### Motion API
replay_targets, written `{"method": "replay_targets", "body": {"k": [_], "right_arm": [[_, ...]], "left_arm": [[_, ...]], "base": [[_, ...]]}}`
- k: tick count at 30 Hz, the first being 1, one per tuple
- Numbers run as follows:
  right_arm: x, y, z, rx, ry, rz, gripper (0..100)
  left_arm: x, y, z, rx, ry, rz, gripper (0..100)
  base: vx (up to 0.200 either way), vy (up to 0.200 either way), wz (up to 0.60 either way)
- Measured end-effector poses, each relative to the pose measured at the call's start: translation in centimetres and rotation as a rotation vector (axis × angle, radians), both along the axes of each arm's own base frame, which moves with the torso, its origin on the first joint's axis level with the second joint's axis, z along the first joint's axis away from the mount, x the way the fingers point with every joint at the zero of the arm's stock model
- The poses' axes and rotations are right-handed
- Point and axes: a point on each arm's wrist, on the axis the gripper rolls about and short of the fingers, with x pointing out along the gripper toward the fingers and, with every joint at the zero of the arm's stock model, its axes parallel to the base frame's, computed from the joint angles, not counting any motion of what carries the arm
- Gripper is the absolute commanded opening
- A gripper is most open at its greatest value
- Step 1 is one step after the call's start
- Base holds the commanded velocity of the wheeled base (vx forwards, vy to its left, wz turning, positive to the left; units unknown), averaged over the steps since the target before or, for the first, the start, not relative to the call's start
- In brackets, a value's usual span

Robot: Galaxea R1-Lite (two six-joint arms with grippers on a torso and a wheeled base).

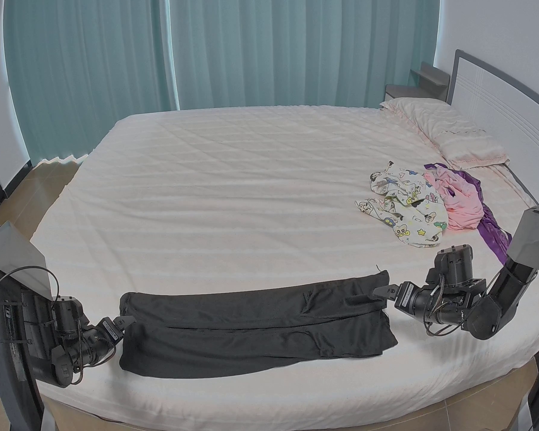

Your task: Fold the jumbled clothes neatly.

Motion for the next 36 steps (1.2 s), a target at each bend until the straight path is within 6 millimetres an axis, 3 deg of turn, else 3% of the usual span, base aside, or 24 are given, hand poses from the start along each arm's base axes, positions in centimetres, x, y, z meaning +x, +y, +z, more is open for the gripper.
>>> {"method": "replay_targets", "body": {"k": [4, 14, 25, 36], "right_arm": [[0.0, 0.3, 0.5, 0.054, -0.02, -0.027, 100], [-0.2, 1.8, -0.3, 0.056, -0.032, 0.025, 100], [-0.8, 1.8, -1.8, -0.246, -0.114, 0.299, 100], [3.2, 3.6, -2.2, -0.222, -0.043, 0.334, 100]], "left_arm": [[0.0, 0.0, 0.1, 0.002, -0.006, 0.003, 100], [0.1, 0.1, 0.3, 0.002, -0.015, 0.006, 100], [0.1, 0.1, 0.3, 0.001, -0.015, 0.005, 100], [0.1, 0.1, 0.2, 0.001, -0.011, 0.006, 100]], "base": [[0.2, 0.0, 0.0], [0.0, 0.0, 0.0], [0.0, 0.0, 0.0], [0.0, 0.0, 0.0]]}}
